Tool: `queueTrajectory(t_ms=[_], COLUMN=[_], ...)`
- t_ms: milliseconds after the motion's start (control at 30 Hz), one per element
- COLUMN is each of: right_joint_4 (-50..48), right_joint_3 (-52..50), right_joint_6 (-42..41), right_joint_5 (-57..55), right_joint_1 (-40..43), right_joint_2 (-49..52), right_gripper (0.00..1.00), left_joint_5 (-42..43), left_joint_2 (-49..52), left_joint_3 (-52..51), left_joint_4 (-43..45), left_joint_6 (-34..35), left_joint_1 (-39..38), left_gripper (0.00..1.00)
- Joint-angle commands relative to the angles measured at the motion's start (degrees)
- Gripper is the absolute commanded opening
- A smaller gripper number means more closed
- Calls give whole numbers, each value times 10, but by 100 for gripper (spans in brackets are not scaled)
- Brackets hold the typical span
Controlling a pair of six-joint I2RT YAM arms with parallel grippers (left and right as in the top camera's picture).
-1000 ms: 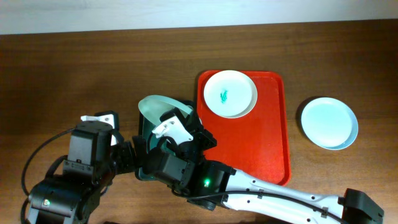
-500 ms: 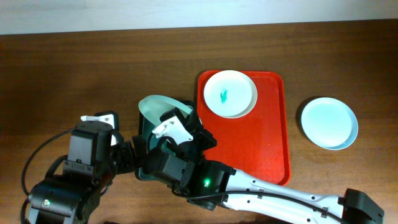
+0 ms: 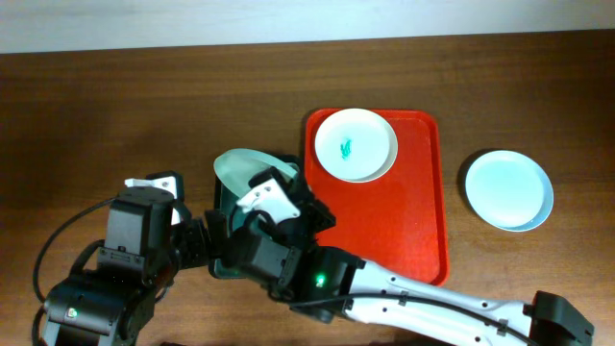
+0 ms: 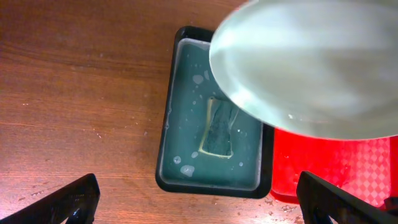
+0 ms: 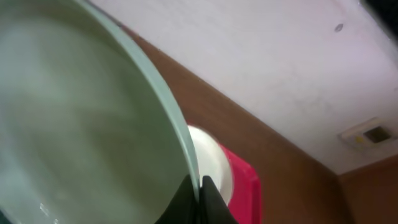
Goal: Clean dirty plates on tray and stack at the side
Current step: 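Carry the light green plate right and stack it on the light blue plate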
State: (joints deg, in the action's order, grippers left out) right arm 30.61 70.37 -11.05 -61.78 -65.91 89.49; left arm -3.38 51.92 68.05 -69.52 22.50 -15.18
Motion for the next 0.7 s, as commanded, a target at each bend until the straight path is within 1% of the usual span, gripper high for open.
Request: queueTrajectory(t_ms=[0, 33, 100, 167, 200, 233, 300, 333, 400, 433, 500, 567, 667], right_joint_4=[47, 60, 62, 73, 85, 104, 134, 154, 185, 210, 237, 262, 266], right_joint_3=[11, 11, 11, 11, 11, 11, 11, 11, 11, 11, 11, 11, 9], right_joint_6=[-196, -236, -249, -248, -248, -246, -226, -217, -195, -189, -174, -174, -174], right_joint_5=[196, 313, 515, 652, 713, 755, 786, 802, 825, 825, 811, 752, 716], right_joint_1=[71, 108, 180, 256, 303, 369, 466, 535, 645, 717, 811, 922, 1024], right_joint_2=[-13, -13, -17, -28, -36, -45, -60, -69, -78, -78, -72, -56, -30], right_gripper=[4, 4, 4, 4, 4, 4, 4, 4, 4, 4, 4, 4, 4], left_joint_5=[2, 2, 2, 2, 2, 2, 2, 2, 2, 2, 2, 2, 2], left_joint_2=[-2, -2, -2, -2, -2, -2, -2, -2, -2, -2, -2, -2, -2], left_joint_3=[9, 9, 9, 9, 9, 9, 9, 9, 9, 9, 9, 9, 9], left_joint_4=[0, 0, 0, 0, 0, 0, 0, 0, 0, 0, 0, 0, 0], left_joint_6=[-1, -1, -1, -1, -1, -1, -1, -1, -1, -1, -1, -1, -1], left_joint_1=[3, 3, 3, 3, 3, 3, 3, 3, 3, 3, 3, 3, 3], left_gripper=[99, 99, 99, 99, 99, 99, 99, 99, 99, 100, 100, 99, 99])
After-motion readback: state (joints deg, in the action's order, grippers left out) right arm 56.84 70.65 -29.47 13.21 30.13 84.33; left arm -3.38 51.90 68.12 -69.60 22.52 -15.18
